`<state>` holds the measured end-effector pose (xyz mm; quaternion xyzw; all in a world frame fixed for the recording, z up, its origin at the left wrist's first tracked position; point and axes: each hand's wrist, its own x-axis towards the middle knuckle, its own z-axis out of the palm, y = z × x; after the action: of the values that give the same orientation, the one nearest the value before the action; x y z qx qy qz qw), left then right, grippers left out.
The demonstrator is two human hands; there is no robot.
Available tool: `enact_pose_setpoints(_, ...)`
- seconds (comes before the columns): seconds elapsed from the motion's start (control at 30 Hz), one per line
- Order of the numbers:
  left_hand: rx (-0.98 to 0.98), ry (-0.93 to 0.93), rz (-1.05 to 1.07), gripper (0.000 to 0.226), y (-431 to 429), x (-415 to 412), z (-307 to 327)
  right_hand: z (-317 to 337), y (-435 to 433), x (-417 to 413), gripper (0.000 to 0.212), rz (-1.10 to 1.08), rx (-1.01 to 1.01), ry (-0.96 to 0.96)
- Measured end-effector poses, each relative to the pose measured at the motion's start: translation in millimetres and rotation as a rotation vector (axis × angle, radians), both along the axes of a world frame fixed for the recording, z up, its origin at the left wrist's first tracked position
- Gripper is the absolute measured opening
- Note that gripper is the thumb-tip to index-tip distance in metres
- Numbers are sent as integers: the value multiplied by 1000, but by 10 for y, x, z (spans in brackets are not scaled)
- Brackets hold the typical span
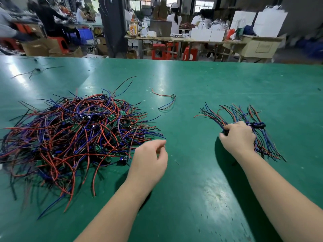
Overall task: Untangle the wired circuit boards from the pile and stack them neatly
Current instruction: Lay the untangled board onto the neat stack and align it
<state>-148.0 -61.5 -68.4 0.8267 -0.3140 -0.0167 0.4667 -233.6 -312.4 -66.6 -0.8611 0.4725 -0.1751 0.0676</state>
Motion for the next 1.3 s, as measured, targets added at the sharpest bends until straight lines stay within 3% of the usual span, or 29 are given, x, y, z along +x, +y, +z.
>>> enact_pose_setpoints(0.03,42,-184,35,29,42,43,21,22,72,19,34,-9,-3,10)
enact_pose_setpoints(0.1,179,-345,104,33,107,135,46,54,239,65,42,26,44,-21)
enact_pose_setpoints(0.23,584,-235,207,38,179,154,57,92,597,127,41,154,184,-30)
enact_pose_setpoints(0.33,702,-229,180,44,195,134,60,55,801,124,33,244,232,-22)
enact_pose_setpoints(0.47,523,-206,126,52,205,208,85,0,932,91,24,324,263,-39)
enact_pose_setpoints(0.6,-31,-283,-2,47,141,114,170,97,1053,54,15,459,362,-232)
enact_pose_setpoints(0.7,-405,-17,-102,36,87,-56,201,212,1231,-4,25,773,825,-238)
enact_pose_setpoints(0.77,-585,218,-189,29,48,-131,228,240,1340,-25,29,958,1074,-353)
enact_pose_setpoints(0.87,-744,361,-245,26,22,-143,269,244,1390,8,18,974,1108,-613)
enact_pose_setpoints(0.93,-748,316,-190,24,33,-132,271,240,1376,37,15,894,1106,-730)
enact_pose_setpoints(1.1,-437,-131,-3,21,61,-128,234,206,1275,69,30,628,1238,-987)
enact_pose_setpoints(1.3,-146,-119,-88,25,41,-104,117,203,1242,39,31,568,1241,-1044)
